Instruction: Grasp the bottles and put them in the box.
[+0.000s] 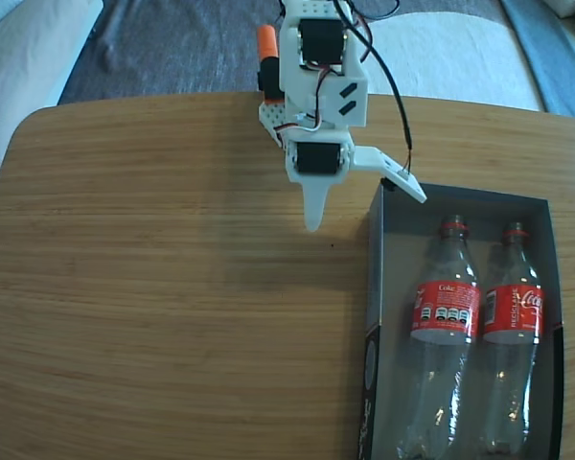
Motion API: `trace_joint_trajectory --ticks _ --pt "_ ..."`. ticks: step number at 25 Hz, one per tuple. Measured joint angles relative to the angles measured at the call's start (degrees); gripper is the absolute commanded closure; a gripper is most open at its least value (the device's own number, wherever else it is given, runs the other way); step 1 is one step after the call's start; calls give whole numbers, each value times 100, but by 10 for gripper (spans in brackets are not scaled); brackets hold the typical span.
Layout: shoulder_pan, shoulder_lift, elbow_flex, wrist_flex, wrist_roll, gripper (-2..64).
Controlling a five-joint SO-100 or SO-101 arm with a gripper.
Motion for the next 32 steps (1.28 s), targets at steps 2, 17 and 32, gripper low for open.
trace_joint_trajectory --ticks 2,17,32 --pt "9 167 26 123 0 619" --pt "-9 1336 290 615 0 618" --pt "18 2057 492 782 0 618"
